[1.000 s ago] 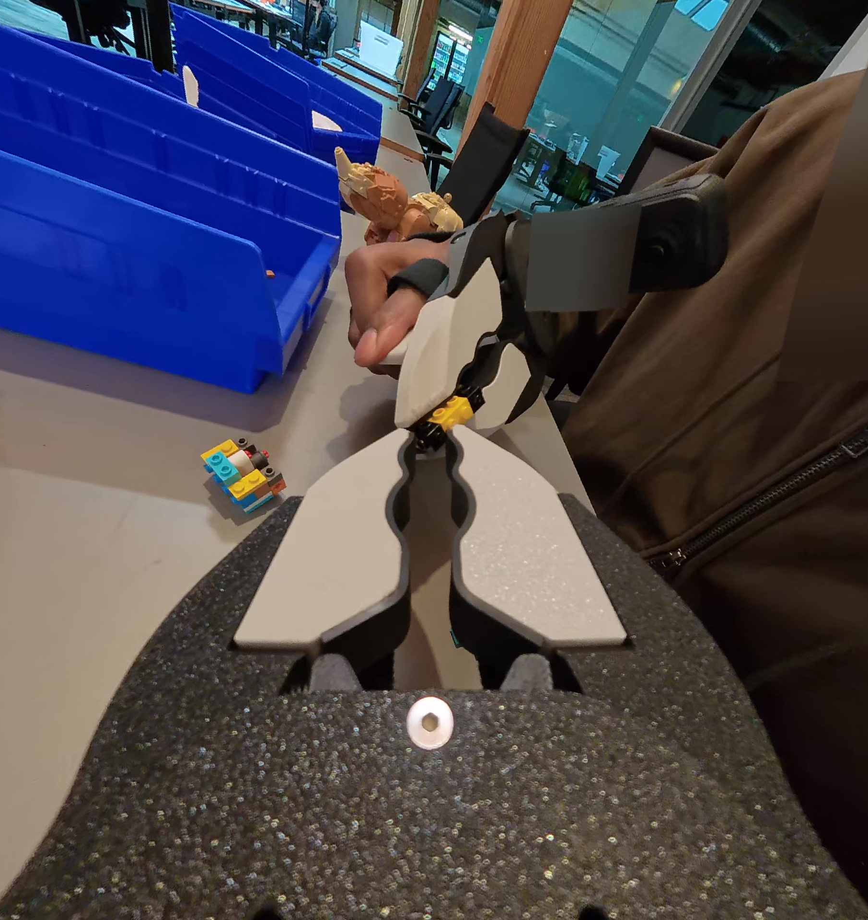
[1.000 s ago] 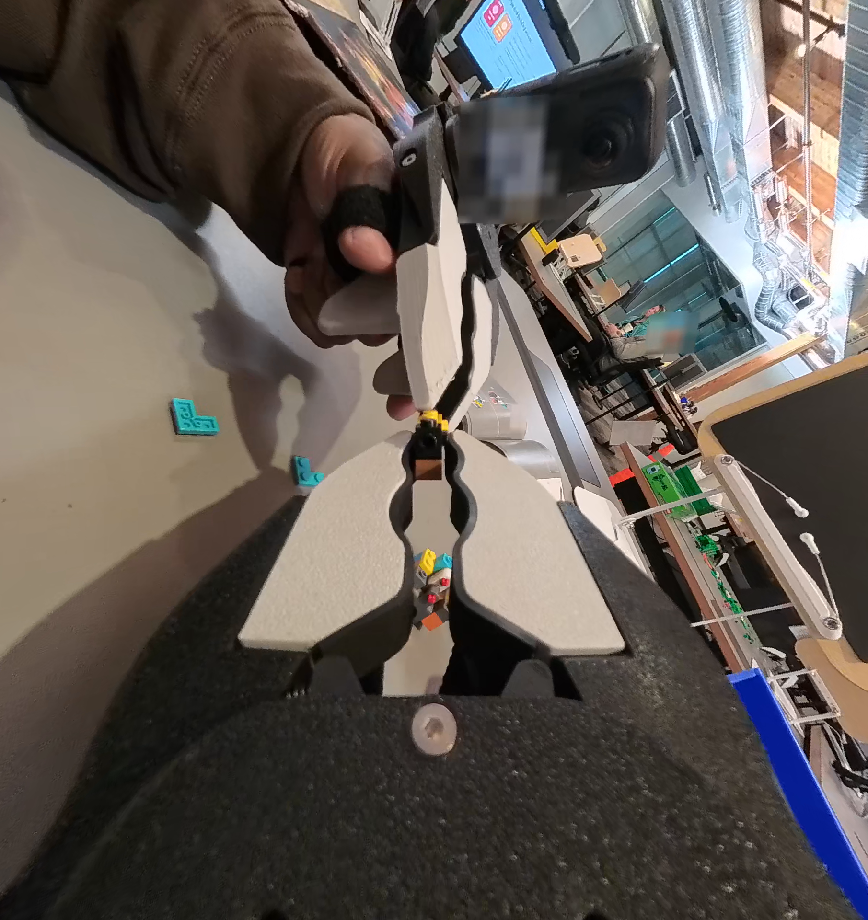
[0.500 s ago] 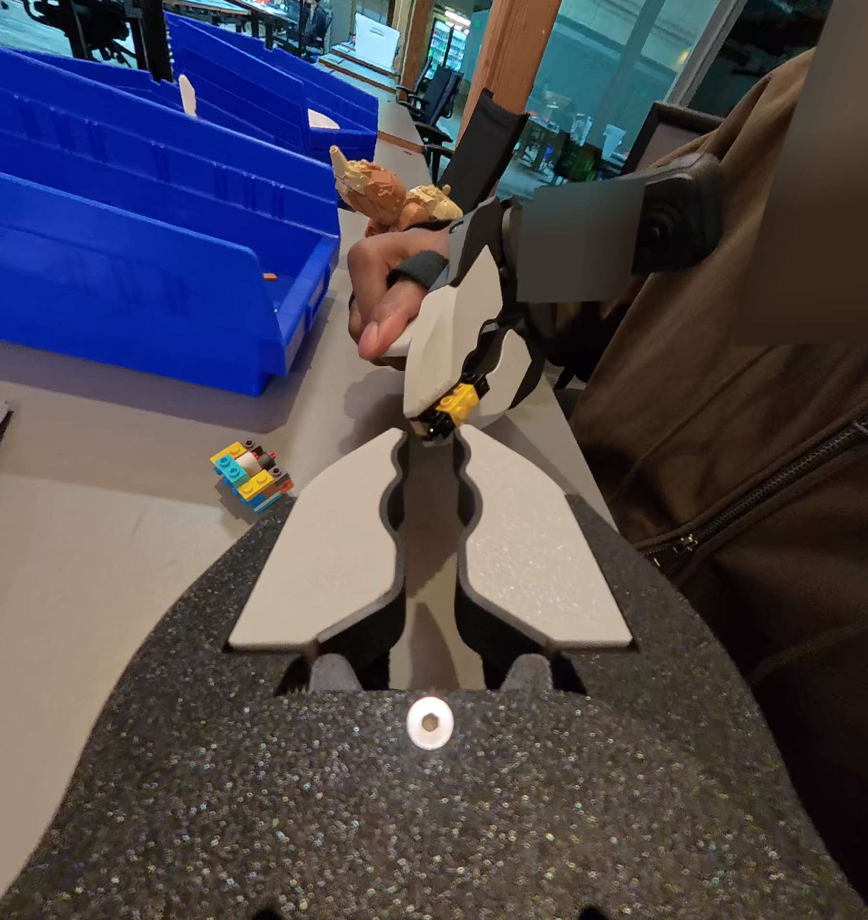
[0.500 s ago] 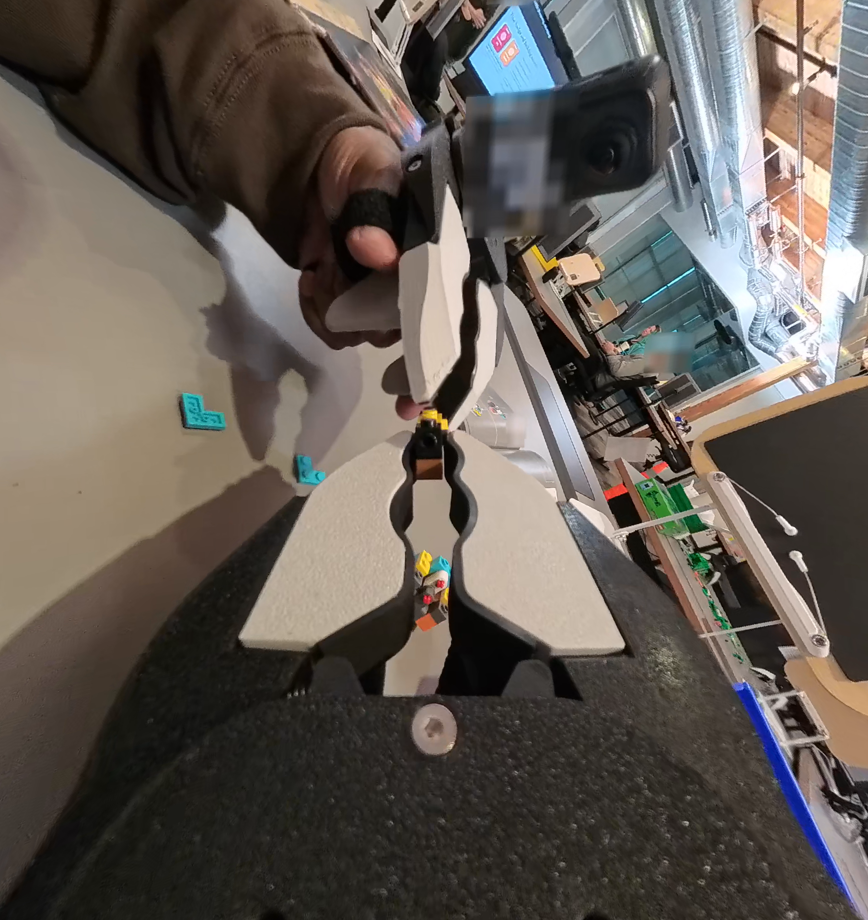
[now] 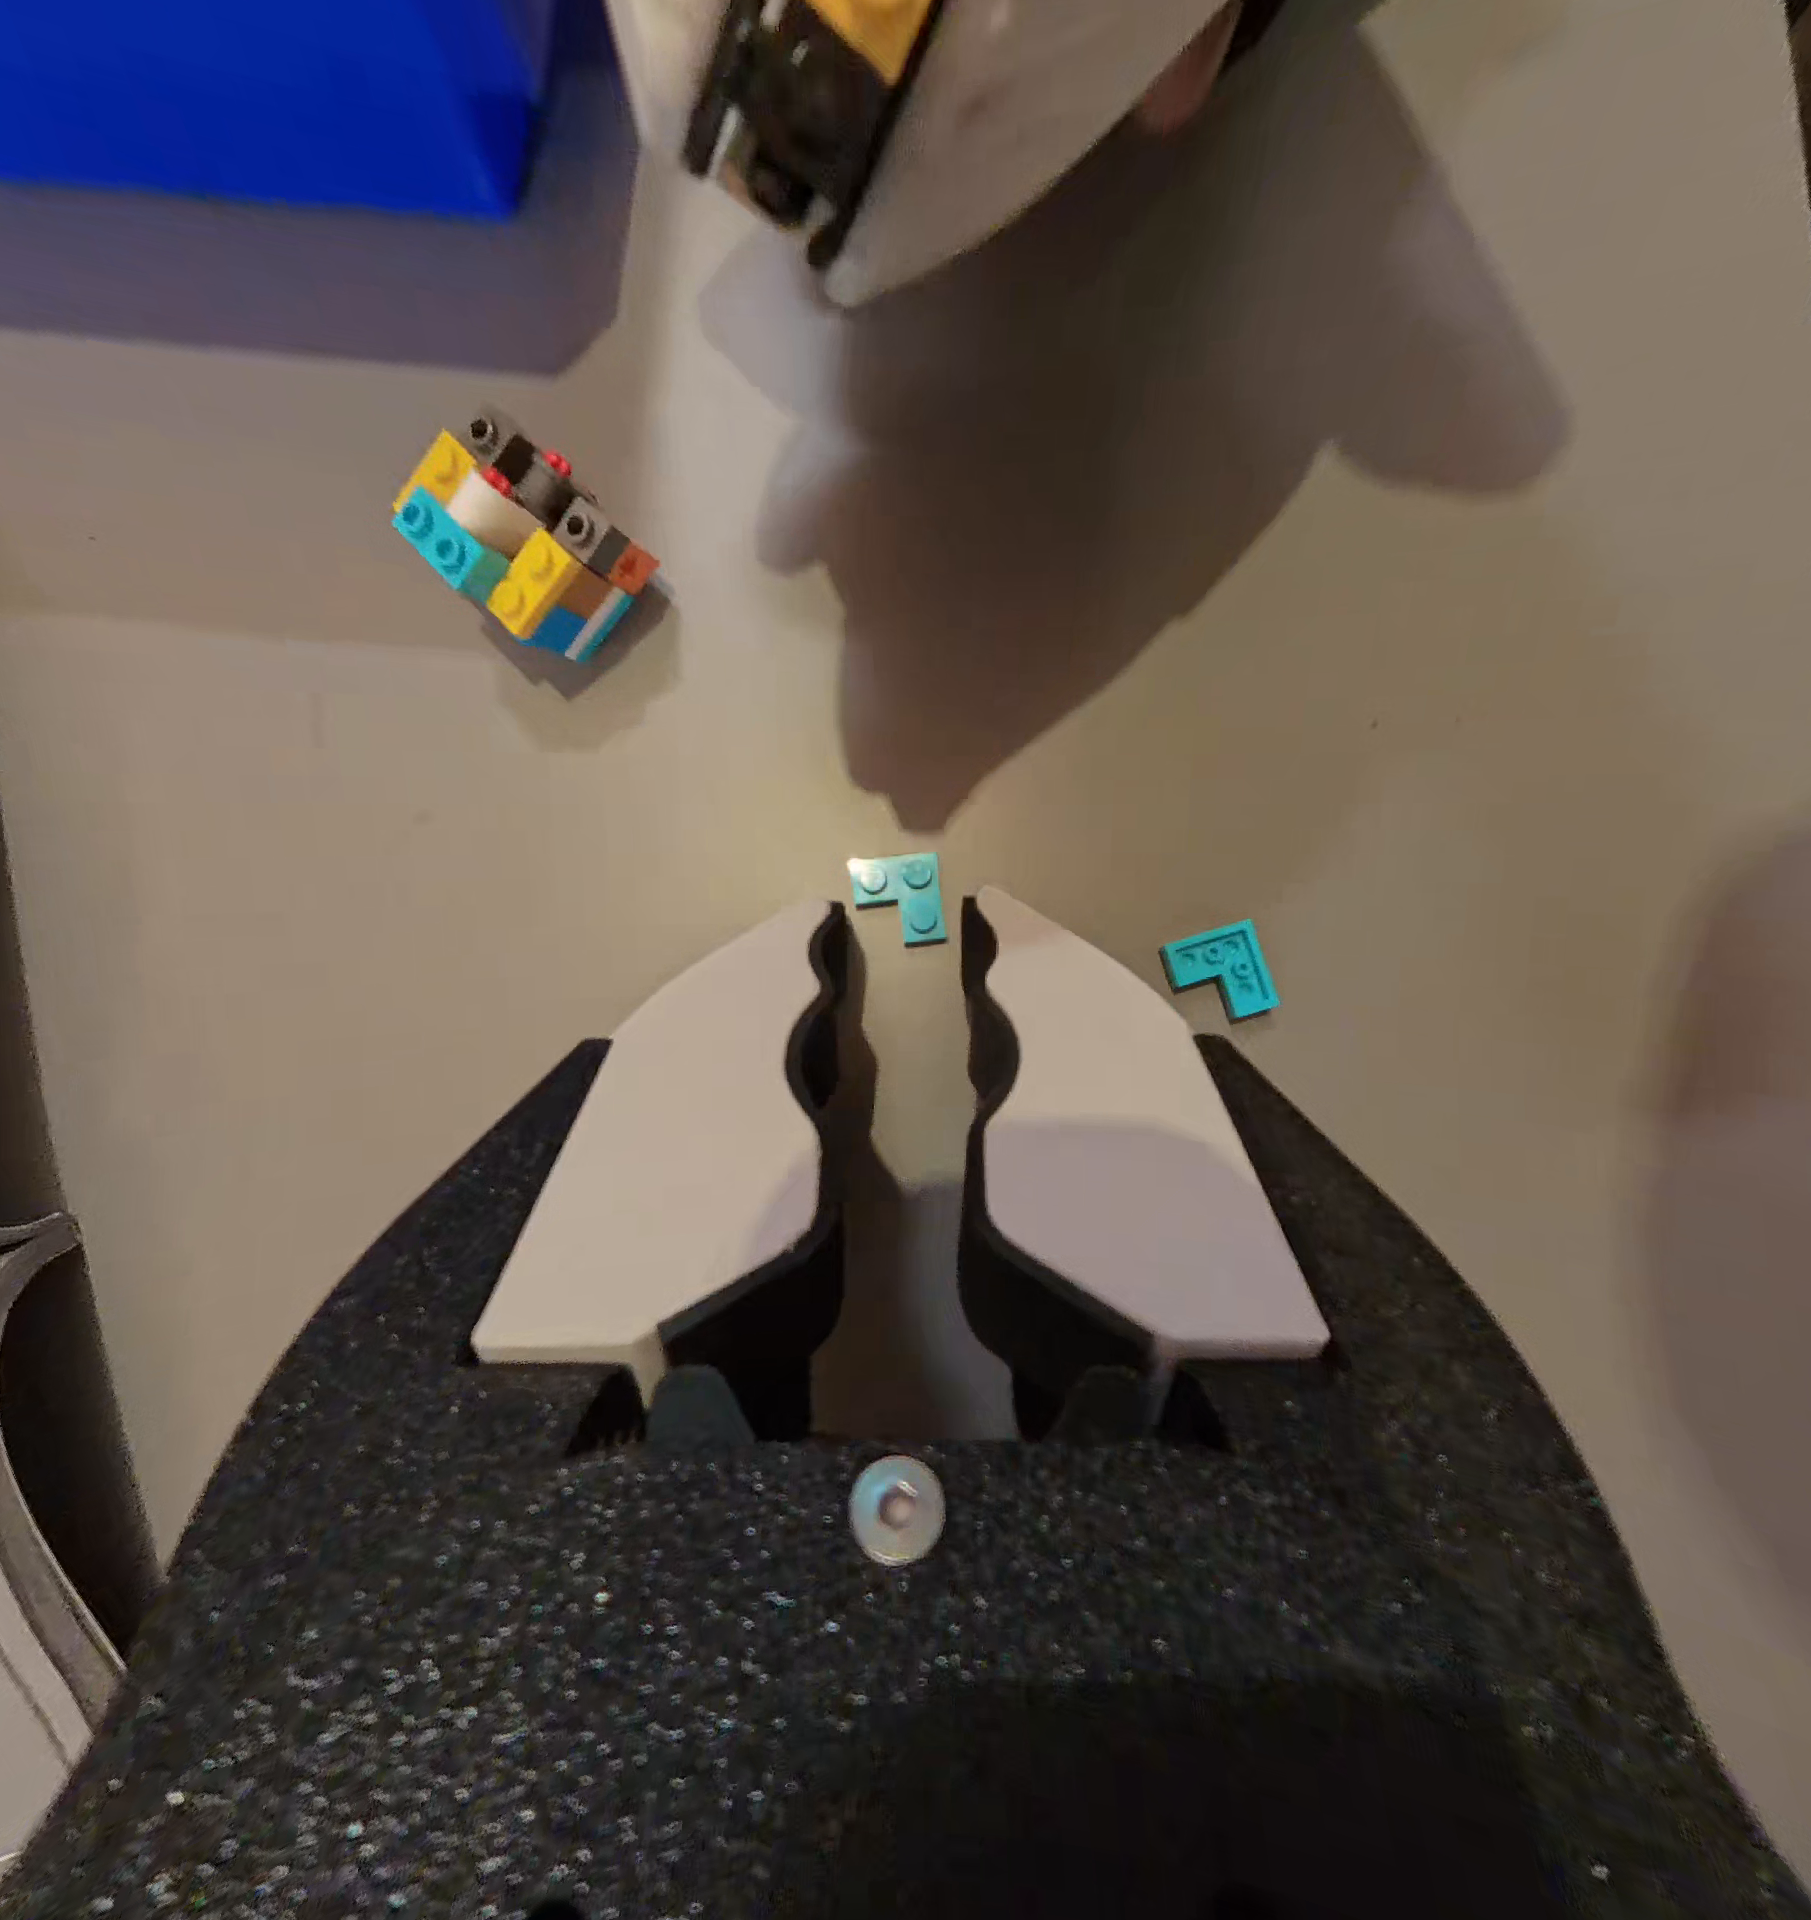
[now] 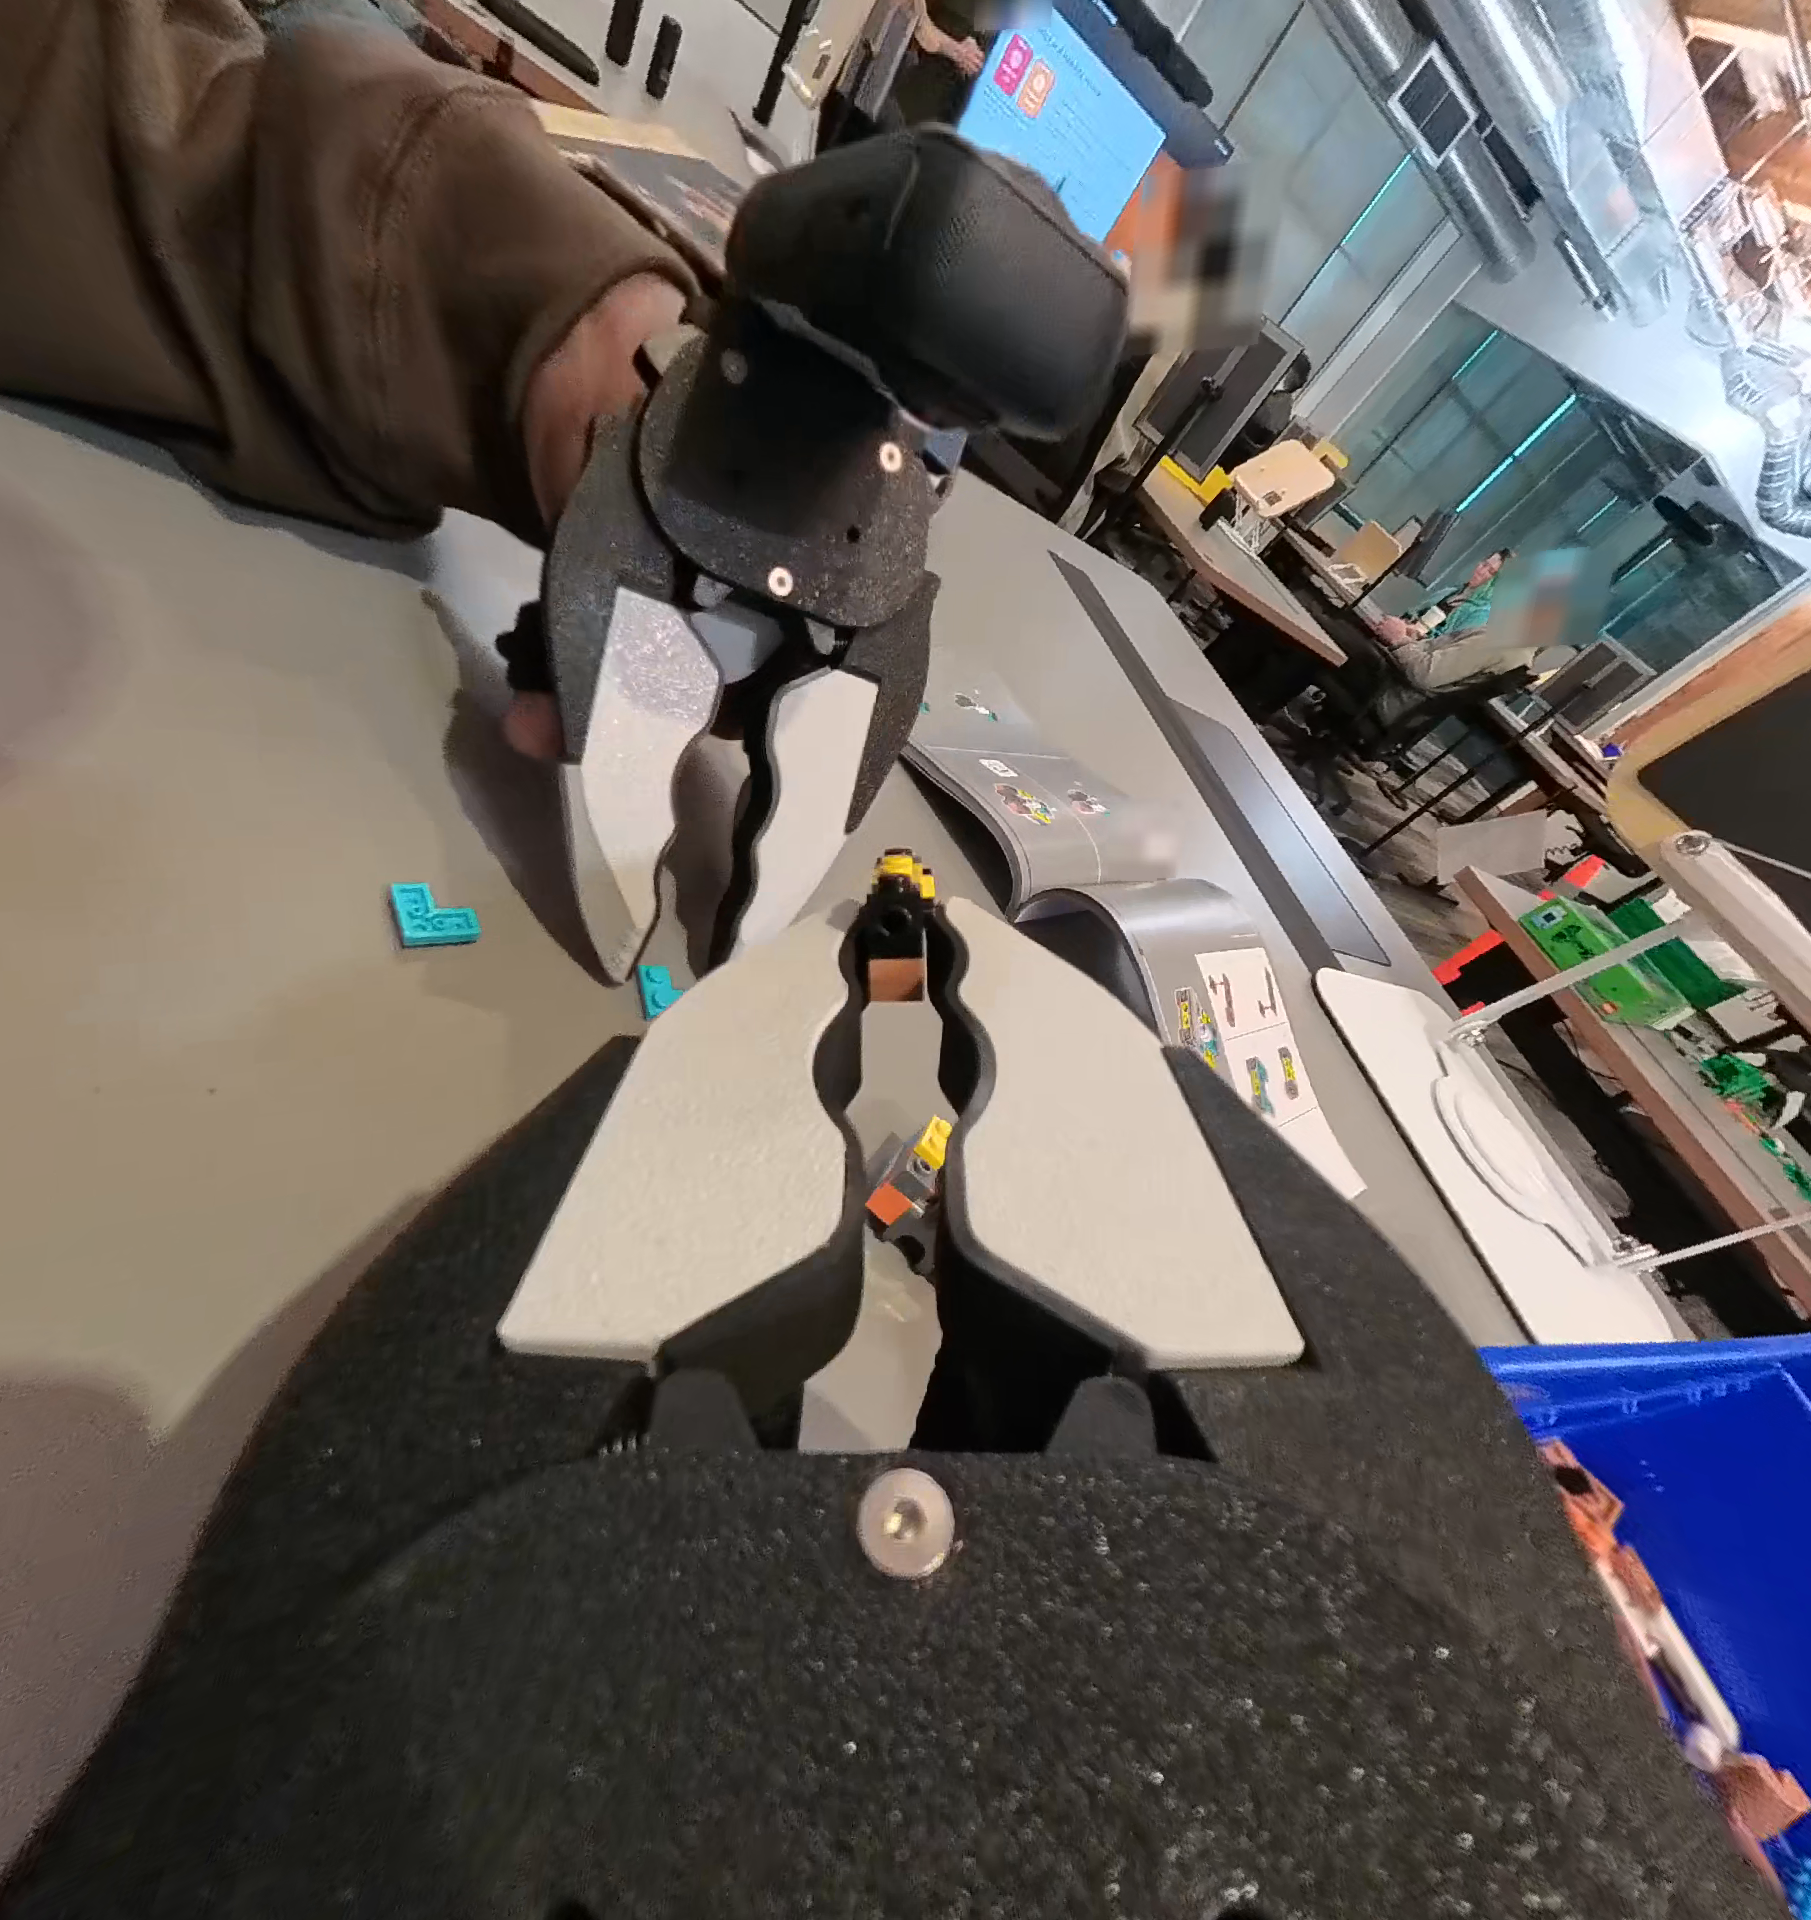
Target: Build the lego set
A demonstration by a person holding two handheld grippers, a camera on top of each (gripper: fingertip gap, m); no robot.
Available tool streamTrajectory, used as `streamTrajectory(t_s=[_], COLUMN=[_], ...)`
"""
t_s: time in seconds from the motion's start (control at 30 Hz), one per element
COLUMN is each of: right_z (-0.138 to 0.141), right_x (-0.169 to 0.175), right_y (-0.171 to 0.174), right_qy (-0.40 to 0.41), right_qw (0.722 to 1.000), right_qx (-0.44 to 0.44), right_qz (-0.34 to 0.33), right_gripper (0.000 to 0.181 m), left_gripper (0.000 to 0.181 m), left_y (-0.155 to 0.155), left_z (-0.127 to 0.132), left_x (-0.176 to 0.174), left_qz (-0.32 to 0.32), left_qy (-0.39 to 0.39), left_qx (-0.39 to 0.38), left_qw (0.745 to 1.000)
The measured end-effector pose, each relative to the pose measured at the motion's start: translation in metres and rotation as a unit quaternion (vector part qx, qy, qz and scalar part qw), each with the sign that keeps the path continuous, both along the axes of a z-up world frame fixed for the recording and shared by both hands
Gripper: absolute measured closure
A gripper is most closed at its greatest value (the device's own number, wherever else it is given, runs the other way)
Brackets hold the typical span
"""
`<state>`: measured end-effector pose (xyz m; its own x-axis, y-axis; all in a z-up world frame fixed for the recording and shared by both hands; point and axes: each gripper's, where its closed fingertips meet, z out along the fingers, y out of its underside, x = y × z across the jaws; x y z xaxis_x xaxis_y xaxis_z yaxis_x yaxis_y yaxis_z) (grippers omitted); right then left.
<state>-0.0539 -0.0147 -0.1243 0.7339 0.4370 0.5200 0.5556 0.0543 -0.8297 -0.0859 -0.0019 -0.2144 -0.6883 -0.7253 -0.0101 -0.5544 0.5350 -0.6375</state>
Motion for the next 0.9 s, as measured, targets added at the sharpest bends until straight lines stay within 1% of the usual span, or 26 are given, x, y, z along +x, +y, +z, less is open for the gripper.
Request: streamTrajectory(t_s=[0.1, 0.13, 0.2, 0.3, 0.5, 0.6, 0.77, 0.83, 0.9], right_z=[-0.001, -0.001, -0.001, -0.001, -0.001, -0.001, -0.001, -0.001, -0.001], right_x=[0.001, 0.001, 0.001, 0.002, 0.002, 0.002, 0.001, 0.002, 0.002], right_y=[0.001, 0.001, 0.001, 0.001, 0.001, 0.001, 0.0, 0.0, 0.0], right_qy=[0.003, 0.004, 0.005, 0.005, 0.004, 0.005, 0.023, 0.025, 0.026], right_qw=[1.0, 1.0, 1.0, 1.0, 1.0, 1.0, 1.0, 1.0, 1.0], right_qx=[-0.001, -0.001, -0.001, -0.001, 0.0, 0.0, -0.007, -0.008, -0.008], right_qz=[-0.002, -0.002, -0.003, -0.003, -0.005, -0.004, 0.004, 0.003, 0.003], right_gripper=[0.172, 0.172, 0.172, 0.172, 0.172, 0.172, 0.172, 0.172, 0.172], left_gripper=[0.167, 0.172, 0.173, 0.173, 0.173, 0.173, 0.173, 0.173, 0.173], left_y=[0.001, 0.001, -0.002, -0.009, -0.009, -0.007, -0.007, -0.005, 0.0], left_z=[-0.001, -0.001, -0.001, -0.001, 0.001, 0.008, 0.034, 0.034, 0.024], left_x=[0.001, 0.0, 0.001, 0.001, 0.003, 0.006, 0.012, 0.012, 0.012], left_qz=[0.009, 0.01, 0.014, 0.027, 0.04, 0.039, 0.03, 0.038, 0.052], left_qy=[0.003, 0.006, 0.011, 0.027, 0.03, 0.01, -0.055, -0.053, -0.033], left_qx=[0.024, 0.028, 0.028, 0.01, 0.004, -0.011, -0.043, -0.041, -0.017], left_qw=[1.0, 1.0, 0.999, 0.999, 0.999, 0.999, 0.997, 0.997, 0.998])
